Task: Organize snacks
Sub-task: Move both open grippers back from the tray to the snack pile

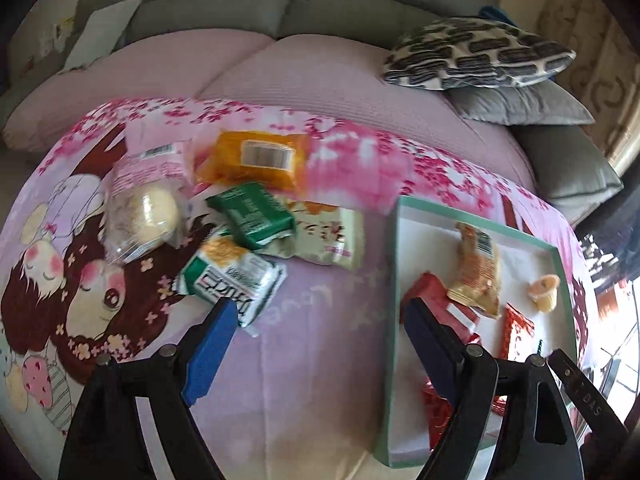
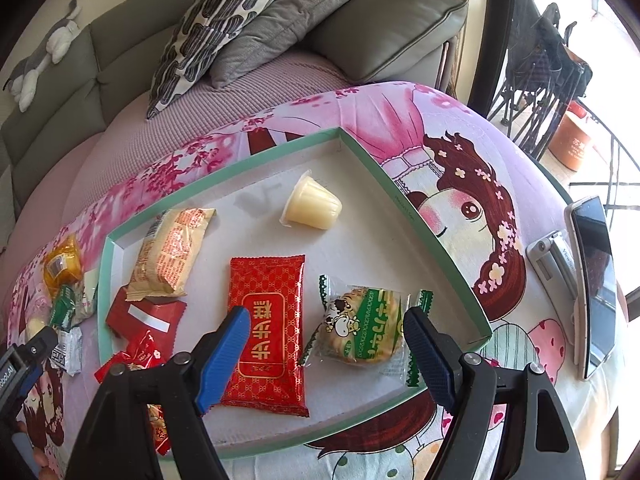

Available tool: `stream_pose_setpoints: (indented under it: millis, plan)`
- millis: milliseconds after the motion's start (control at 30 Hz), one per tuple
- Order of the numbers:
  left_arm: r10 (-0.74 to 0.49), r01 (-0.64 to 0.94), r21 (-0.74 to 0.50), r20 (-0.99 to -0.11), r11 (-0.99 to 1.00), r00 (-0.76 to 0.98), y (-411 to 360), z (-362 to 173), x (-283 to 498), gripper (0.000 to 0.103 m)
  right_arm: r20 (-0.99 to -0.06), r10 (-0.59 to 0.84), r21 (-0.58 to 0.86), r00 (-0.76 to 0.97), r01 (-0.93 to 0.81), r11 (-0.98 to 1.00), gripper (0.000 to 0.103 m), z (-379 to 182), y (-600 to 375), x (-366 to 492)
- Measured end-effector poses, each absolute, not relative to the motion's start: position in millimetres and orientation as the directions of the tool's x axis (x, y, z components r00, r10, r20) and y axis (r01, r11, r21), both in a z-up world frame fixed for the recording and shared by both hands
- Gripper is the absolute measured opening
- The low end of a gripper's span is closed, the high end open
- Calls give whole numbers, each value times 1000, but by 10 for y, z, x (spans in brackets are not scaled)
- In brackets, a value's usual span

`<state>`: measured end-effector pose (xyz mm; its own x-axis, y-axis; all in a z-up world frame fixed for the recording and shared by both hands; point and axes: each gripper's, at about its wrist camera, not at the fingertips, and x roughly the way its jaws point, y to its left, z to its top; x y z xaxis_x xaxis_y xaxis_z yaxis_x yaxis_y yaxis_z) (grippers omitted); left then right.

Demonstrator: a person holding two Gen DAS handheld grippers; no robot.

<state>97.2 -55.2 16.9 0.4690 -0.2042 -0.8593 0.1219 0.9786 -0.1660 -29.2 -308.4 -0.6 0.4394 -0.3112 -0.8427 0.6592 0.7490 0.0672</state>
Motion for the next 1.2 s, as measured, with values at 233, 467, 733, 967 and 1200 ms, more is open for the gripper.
stream_pose_setpoints:
  millis: [233,467,733,967,1200]
  plan:
    - [-113,-46,-150,-886,988,450,-194,51,1052,86,-837,-311,37,451,614,788,82,9,-2925,-198]
    - [-109,-60,-152,-885,987,453,-142,71,1063,86,-838,-317,20,443,607,794,82,-8,-2888,-175]
    - [-104,-42,-138,-883,989,457,-193,56,1056,97,-837,-348,-33,422,596,803,103,-57,-2844,-138]
    - [-101,-31,-129,-885,991,454,-207,38,1059,98,-840,-353,-45,412,595,803,103,-70,-2842,-135]
    - [-108,-1,-121,-888,993,446,-240,30,1056,98,-829,-360,-57,428,575,816,103,-31,-2748,-91]
